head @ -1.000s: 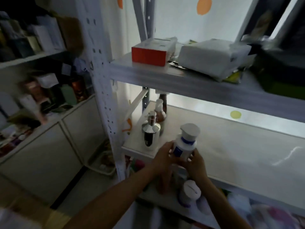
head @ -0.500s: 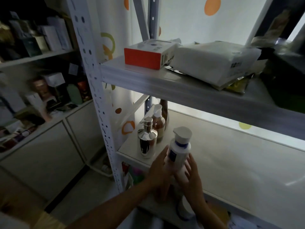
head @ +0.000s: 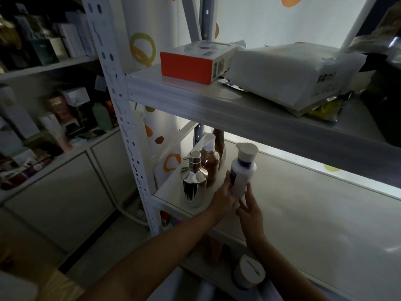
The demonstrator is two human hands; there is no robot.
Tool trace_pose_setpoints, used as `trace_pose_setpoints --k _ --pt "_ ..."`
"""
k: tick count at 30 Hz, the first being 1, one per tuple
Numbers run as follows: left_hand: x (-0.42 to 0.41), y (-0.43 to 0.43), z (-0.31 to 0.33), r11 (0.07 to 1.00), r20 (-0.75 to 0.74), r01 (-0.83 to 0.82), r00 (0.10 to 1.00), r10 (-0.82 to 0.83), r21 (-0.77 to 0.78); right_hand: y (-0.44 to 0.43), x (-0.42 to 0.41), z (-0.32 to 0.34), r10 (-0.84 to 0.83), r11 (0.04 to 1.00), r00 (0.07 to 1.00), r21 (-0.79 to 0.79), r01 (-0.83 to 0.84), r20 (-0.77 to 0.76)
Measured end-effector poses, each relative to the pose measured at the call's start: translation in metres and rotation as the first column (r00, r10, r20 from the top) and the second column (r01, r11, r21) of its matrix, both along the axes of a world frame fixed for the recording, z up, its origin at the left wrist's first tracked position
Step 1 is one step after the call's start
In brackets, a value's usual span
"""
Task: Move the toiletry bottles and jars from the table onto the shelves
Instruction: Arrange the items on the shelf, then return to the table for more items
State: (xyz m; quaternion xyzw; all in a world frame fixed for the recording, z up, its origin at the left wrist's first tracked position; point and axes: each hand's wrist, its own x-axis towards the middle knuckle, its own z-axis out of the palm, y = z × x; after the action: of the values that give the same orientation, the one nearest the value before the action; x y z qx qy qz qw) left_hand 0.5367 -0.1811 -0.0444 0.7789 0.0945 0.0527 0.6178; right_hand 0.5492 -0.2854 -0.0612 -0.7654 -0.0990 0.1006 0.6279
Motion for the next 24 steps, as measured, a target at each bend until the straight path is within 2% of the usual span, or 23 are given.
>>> trace_pose_setpoints --k 12,18,21,24 --pt "0.055 -0.012 -0.001 0.996 -0.096 -0.084 0.992 0.084 0.003 0.006 0.06 -0.002 -0.077 0.996 0.997 -0.031 0.078 0.013" --pt "0.051 -0.007 0.004 0.999 -0.108 -0.001 0.994 0.007 0.053 -0.002 0.065 -0.002 0.002 0.998 1.0 -0.056 -0.001 0.013" --pt "0.023 -0.014 0.01 0.996 -0.094 0.017 0.996 -0.009 0.085 -0.009 0.043 -0.004 0.059 0.993 0.995 -0.111 -0.049 0.083" --pt "-0.023 -0.013 0.002 0.97 -0.001 -0.037 0.999 0.038 0.239 -0.017 0.005 -0.014 0.178 0.961 0.957 -0.248 -0.12 0.229"
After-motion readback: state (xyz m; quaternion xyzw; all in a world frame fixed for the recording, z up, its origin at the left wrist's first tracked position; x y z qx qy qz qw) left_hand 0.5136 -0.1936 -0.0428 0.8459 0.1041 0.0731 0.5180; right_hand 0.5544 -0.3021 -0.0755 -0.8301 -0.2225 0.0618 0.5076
